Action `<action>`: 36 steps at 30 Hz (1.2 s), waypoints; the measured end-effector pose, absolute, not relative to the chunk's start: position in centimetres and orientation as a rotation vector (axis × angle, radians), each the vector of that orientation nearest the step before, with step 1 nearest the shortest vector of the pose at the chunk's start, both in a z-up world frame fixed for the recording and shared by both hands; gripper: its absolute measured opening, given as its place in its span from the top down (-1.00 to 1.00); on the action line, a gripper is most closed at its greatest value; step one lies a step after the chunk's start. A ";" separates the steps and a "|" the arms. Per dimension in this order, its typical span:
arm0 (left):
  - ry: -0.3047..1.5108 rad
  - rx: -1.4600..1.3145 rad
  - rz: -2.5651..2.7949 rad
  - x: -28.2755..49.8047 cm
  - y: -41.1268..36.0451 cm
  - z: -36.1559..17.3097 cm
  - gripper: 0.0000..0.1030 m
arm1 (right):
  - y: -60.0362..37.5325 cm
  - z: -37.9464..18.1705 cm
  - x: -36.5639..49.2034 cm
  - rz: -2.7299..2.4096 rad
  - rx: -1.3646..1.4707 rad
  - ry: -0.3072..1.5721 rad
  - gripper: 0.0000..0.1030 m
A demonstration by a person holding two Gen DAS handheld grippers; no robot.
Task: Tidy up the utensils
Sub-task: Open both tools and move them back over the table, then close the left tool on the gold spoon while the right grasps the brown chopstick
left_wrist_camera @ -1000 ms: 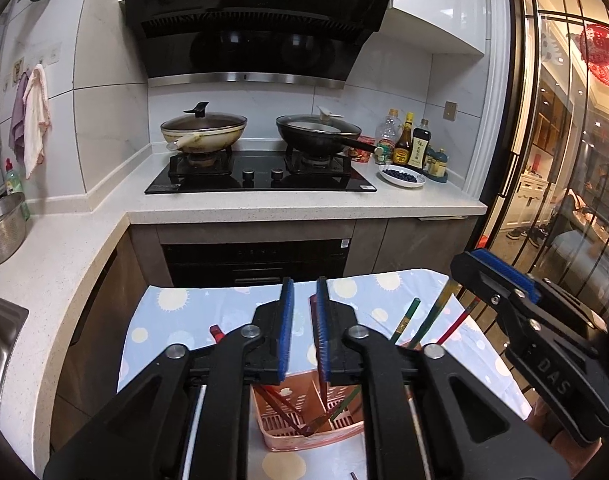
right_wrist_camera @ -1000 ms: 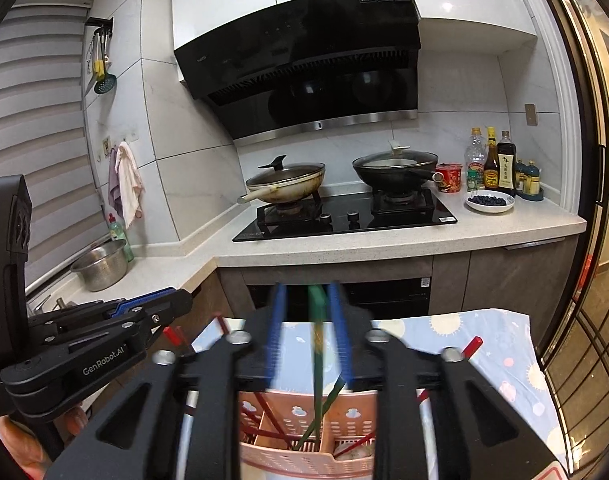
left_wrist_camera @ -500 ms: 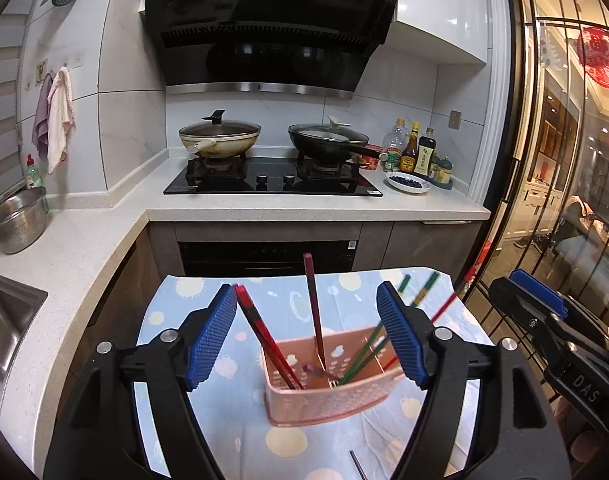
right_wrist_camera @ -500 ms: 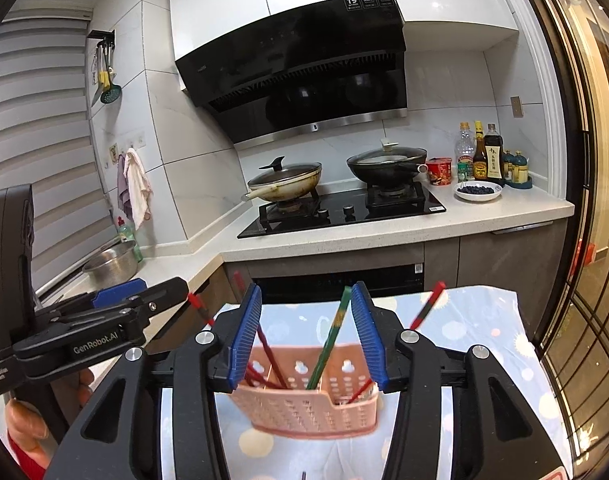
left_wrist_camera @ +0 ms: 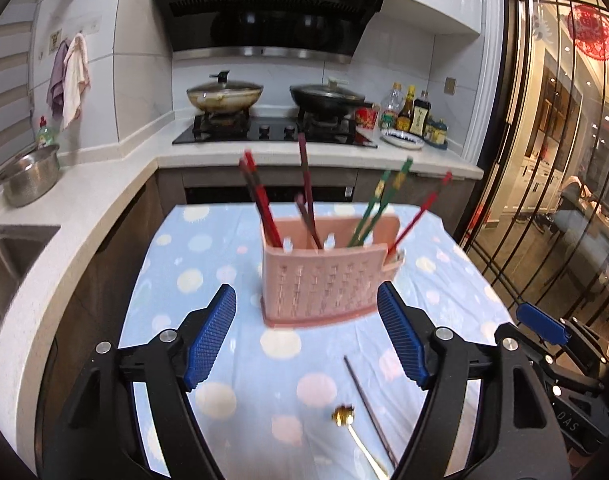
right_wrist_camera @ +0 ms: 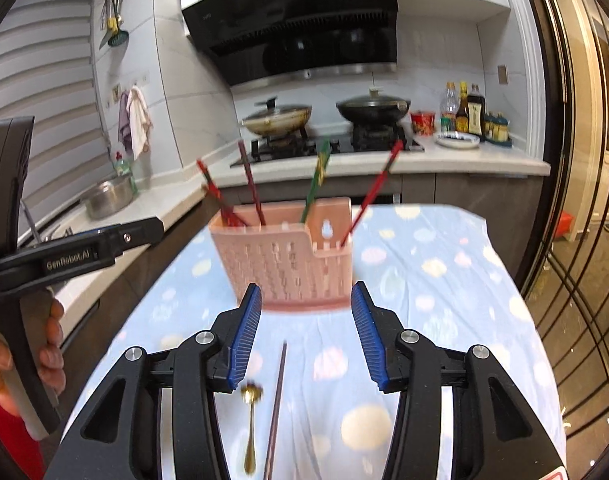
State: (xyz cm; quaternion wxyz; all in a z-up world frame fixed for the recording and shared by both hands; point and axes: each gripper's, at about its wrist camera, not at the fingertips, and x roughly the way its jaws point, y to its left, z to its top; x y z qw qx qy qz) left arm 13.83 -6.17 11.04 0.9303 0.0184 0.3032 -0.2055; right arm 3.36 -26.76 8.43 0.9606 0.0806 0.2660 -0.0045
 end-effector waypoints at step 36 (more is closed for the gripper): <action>0.970 0.075 -0.344 5.7 -3.7 -4.7 -0.35 | -20.5 -6.7 -3.6 0.050 0.095 0.882 0.63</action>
